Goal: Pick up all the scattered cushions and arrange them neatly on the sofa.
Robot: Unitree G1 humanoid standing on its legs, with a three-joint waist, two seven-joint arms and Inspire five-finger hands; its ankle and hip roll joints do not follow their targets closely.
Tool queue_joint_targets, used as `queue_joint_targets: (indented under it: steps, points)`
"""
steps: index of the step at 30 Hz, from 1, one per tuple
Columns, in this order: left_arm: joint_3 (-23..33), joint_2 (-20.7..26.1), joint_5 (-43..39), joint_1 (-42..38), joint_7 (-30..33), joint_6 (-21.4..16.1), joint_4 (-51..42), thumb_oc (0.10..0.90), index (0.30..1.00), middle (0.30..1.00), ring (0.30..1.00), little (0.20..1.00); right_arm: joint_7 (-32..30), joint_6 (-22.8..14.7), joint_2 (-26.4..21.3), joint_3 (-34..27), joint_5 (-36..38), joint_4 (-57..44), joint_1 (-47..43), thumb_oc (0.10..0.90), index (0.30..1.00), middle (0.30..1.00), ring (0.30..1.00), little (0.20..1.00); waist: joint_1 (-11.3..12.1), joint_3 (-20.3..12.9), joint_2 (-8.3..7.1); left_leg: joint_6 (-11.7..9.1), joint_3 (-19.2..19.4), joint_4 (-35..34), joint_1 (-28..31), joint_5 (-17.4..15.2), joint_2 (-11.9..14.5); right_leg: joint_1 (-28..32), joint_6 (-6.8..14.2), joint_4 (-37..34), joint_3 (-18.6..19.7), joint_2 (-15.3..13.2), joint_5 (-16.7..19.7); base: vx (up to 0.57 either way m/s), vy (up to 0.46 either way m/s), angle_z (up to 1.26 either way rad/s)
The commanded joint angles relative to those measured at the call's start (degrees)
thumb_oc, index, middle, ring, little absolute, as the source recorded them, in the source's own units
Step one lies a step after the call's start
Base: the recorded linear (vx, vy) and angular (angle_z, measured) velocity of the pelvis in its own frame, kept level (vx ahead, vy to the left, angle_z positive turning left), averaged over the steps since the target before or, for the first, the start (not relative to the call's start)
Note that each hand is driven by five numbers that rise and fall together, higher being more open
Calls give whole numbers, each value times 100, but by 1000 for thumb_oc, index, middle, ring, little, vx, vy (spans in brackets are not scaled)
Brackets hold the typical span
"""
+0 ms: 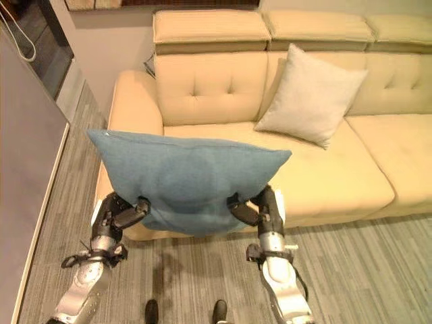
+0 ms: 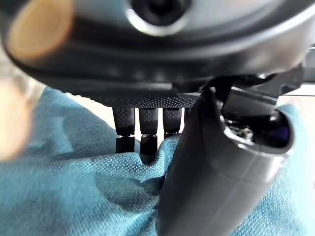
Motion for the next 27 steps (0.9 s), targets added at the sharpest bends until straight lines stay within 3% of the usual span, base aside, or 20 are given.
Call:
queue_joint_targets:
  steps: [1, 4, 5, 6, 9, 10, 11, 14, 18, 21, 23, 27]
  points:
    - [-129, -76, 43, -723, -614, -543, -520, 400, 300, 300, 300, 300, 179, -645, -220, -17, -194, -669, -489, 400, 300, 300, 300, 300, -59, -322, -43, -21, -108, 936, -132, -733, 2, -75, -154, 409, 185, 314, -616, -11, -117, -13]
    - [-158, -97, 16, -765, -609, -533, -498, 400, 300, 300, 300, 300, 166, -635, -236, -9, -148, -612, -526, 400, 300, 300, 300, 300, -40, -232, -56, -25, -272, 1252, -330, -655, -24, -118, -197, 431, 262, 317, -589, -21, -32, -14]
    - [-177, -95, 23, -795, -620, -518, -498, 400, 300, 300, 300, 300, 158, -622, -240, -26, -128, -590, -540, 400, 300, 300, 300, 300, -14, -186, -84, 6, -445, 1363, -517, -672, -159, -157, -204, 435, 292, 306, -566, -9, -60, -13]
    - [-192, -100, 43, -755, -670, -517, -531, 400, 300, 300, 300, 300, 177, -624, -263, -58, -140, -571, -557, 400, 300, 300, 300, 300, 14, -196, -128, 91, -666, 1305, -731, -810, -463, -176, -191, 409, 391, 311, -546, 8, -34, -8]
    - [-208, -98, 64, -728, -692, -478, -505, 400, 300, 300, 300, 300, 198, -600, -276, -59, -137, -535, -557, 400, 300, 300, 300, 300, 28, -232, -133, 140, -701, 1185, -876, -775, -671, -170, -168, 397, 458, 312, -529, 86, 32, -22]
    - [-161, -79, 83, -722, -705, -431, -550, 400, 300, 300, 300, 300, 174, -558, -266, -34, -133, -481, -636, 400, 300, 300, 300, 300, 131, -190, -129, 192, -786, 1243, -1197, -670, -970, -229, -159, 491, 701, 400, -523, 126, 117, -53]
    - [-128, -81, 94, -708, -711, -445, -565, 400, 300, 300, 300, 300, 184, -562, -254, -6, -156, -467, -673, 400, 300, 300, 300, 300, 182, -187, -119, 214, -880, 1227, -1166, -667, -1020, -237, -156, 516, 809, 440, -537, 135, 129, -107]
    - [-89, -43, 118, -598, -759, -445, -593, 400, 300, 300, 300, 300, 257, -535, -217, 59, -201, -432, -682, 400, 300, 300, 300, 300, 266, -231, -98, 316, -962, 1065, -897, -714, -1025, -157, -147, 591, 984, 467, -620, 135, 104, -132]
    - [-7, 41, 137, -516, -762, -398, -683, 400, 300, 300, 300, 300, 375, -472, -135, 138, -224, -441, -694, 400, 300, 300, 300, 300, 370, -215, -84, 474, -696, 886, -603, -748, -956, -220, -44, 1051, 1098, 377, -716, 96, 169, -29]
    - [27, 130, 178, -429, -777, -382, -784, 400, 300, 300, 300, 300, 488, -436, -79, 190, -326, -477, -726, 400, 300, 300, 300, 300, 375, -36, -37, 688, -533, 896, -373, -827, -905, -750, 280, 2249, 1126, 270, -484, 32, 121, -68]
    - [33, 146, 193, -437, -733, -381, -786, 400, 300, 300, 300, 300, 485, -435, -57, 212, -336, -475, -750, 400, 300, 300, 300, 300, 348, 52, -6, 749, -514, 927, -368, -854, -889, -974, 365, 2588, 1152, 261, -366, -14, 68, -47]
    - [44, 130, 187, -454, -750, -381, -736, 400, 300, 300, 300, 300, 512, -418, -24, 234, -337, -443, -738, 400, 300, 300, 300, 300, 334, 63, 25, 770, -471, 846, -174, -1000, -864, -1225, 275, 2258, 820, 19, -424, 93, 5, -26]
